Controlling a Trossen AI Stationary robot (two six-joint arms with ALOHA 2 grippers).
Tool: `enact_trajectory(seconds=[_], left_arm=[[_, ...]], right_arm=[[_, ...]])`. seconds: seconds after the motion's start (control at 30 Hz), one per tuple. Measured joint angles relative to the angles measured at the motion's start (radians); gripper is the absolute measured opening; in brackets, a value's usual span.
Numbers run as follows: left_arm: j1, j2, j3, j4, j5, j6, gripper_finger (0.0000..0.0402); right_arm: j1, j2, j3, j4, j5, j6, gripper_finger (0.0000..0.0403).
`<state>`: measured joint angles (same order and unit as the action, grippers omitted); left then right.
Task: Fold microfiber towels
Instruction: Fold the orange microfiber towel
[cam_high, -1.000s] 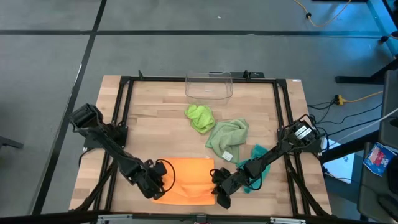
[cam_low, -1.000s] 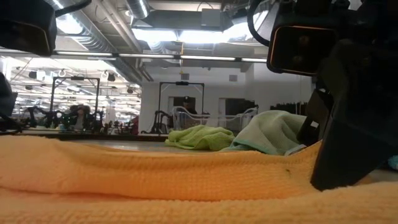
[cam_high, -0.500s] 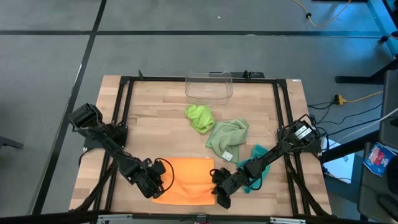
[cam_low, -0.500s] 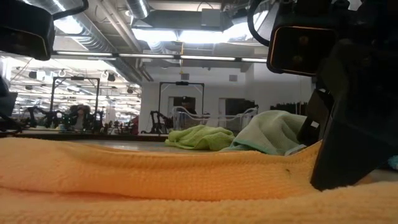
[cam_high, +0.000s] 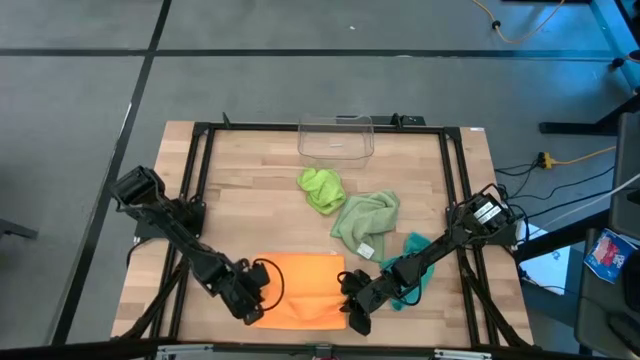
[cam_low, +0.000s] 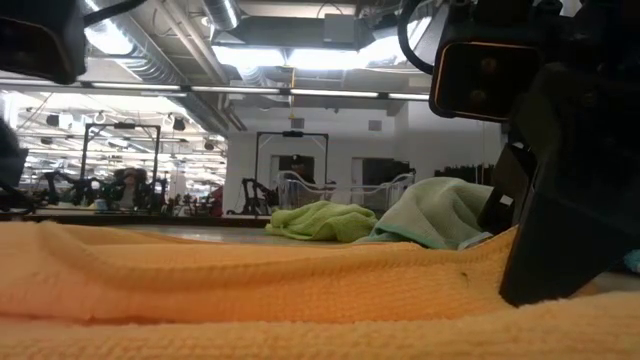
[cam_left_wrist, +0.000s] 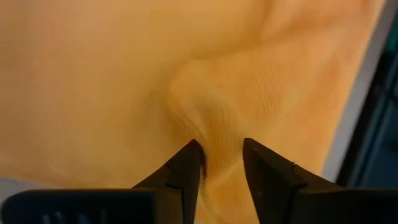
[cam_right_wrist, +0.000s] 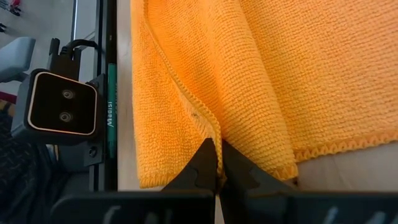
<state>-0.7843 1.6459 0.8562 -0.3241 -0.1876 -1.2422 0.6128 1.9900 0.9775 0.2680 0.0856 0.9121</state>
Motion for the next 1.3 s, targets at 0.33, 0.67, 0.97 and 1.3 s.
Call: enact_trajectory(seconds=[0.33,0.67,0.97,1.3], left_arm=[[-0.016,0.0,0.0,0.078,0.131,0.106,0.0008],[-0.043,0.0,0.0,0.077,0.153,0.127,0.0004],[-0.046,0.0,0.0,0.079,0.093,0.12,0.0029],[-0.033,0.0,0.0,0.076,-0.024,0.101,0.0079]], right_arm=[[0.0,0.0,0.0,-0.003,0.0,-0.003,0.0004],[0.0,0.0,0.0,-0.007,0.0,-0.004,0.0004],[0.0,0.0,0.0,-0.008,0.0,-0.004,0.0004],[0.0,0.0,0.0,-0.008,0.0,-0.004,0.0004]])
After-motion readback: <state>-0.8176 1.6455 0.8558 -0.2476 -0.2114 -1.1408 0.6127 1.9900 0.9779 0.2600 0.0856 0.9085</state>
